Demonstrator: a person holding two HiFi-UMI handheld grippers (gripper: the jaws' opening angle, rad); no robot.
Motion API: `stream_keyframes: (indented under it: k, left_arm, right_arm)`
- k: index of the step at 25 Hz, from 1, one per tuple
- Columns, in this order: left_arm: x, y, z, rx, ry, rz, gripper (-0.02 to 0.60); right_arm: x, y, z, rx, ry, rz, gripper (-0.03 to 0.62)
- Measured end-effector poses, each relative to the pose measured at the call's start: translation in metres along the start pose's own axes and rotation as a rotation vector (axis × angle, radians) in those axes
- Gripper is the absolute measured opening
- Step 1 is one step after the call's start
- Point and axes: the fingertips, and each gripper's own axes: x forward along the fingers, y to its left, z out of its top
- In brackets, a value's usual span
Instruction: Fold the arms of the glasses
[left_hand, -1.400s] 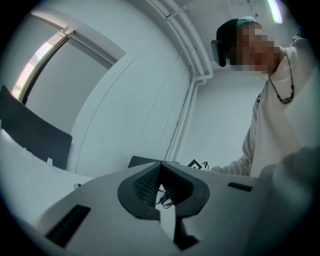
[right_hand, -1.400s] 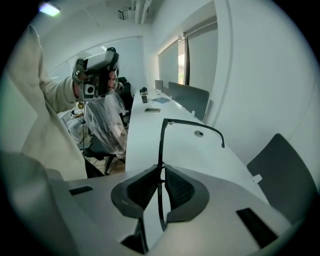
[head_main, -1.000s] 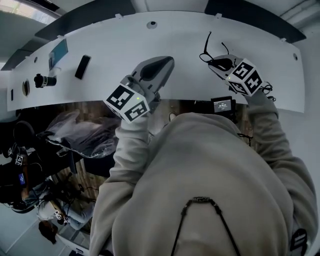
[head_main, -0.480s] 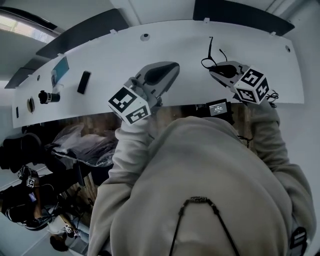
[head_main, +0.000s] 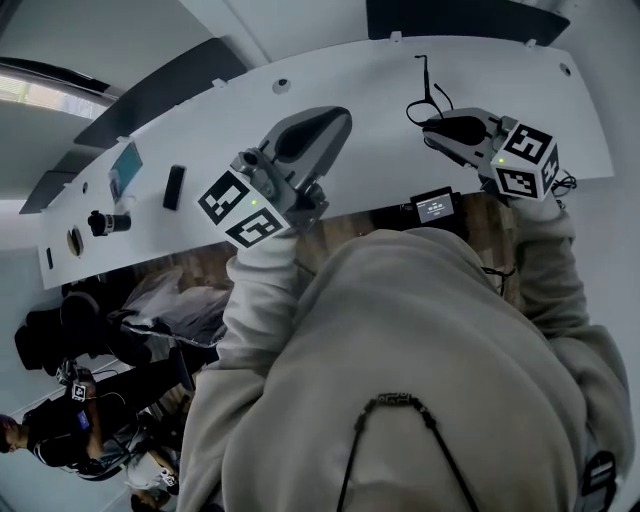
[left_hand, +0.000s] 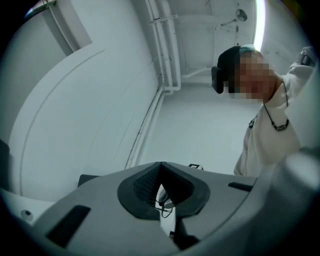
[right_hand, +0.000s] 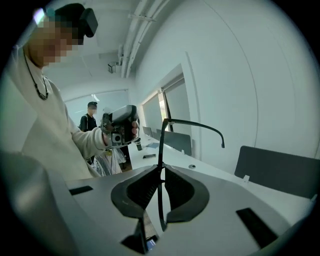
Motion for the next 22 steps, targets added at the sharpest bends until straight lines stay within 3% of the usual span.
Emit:
stream_keyframes:
  k: [4, 8, 11, 12, 14, 20, 22]
  left_arm:
    - [0.006, -0.005, 0.013, 0.044, 0.013, -0.025, 0.005]
    - [0.021, -0.012, 0.009, 0.131, 0.067, -0.040, 0.005]
    - [0.025, -0.015, 0.001, 0.147, 0.067, -0.069, 0.005]
    - [0.024, -0.015, -0.001, 0.142, 0.060, -0.079, 0.022]
    - [0.027, -0.010, -0.007, 0.156, 0.074, -0.065, 0.132]
    - [0.042, 0.014, -0.031, 0.400, 0.235, 0.048, 0.146]
    - [0.044, 0.017, -0.036, 0.441, 0.271, 0.054, 0.146]
  right_arm:
    - [-0.012, 0.012, 0.002, 0.043, -0.013, -0.005, 0.058]
    - [-0.030, 0.029, 0.020, 0.121, -0.098, 0.062, 0.058]
    - [-0.044, 0.045, 0.040, 0.218, -0.189, 0.135, 0.058]
    - [-0.047, 0.051, 0.047, 0.250, -0.216, 0.169, 0.058]
    - [-0.051, 0.064, 0.055, 0.296, -0.248, 0.231, 0.057]
    - [-0.041, 0.080, 0.055, 0.294, -0.215, 0.270, 0.058]
    - [-0.039, 0.091, 0.061, 0.303, -0.225, 0.312, 0.058]
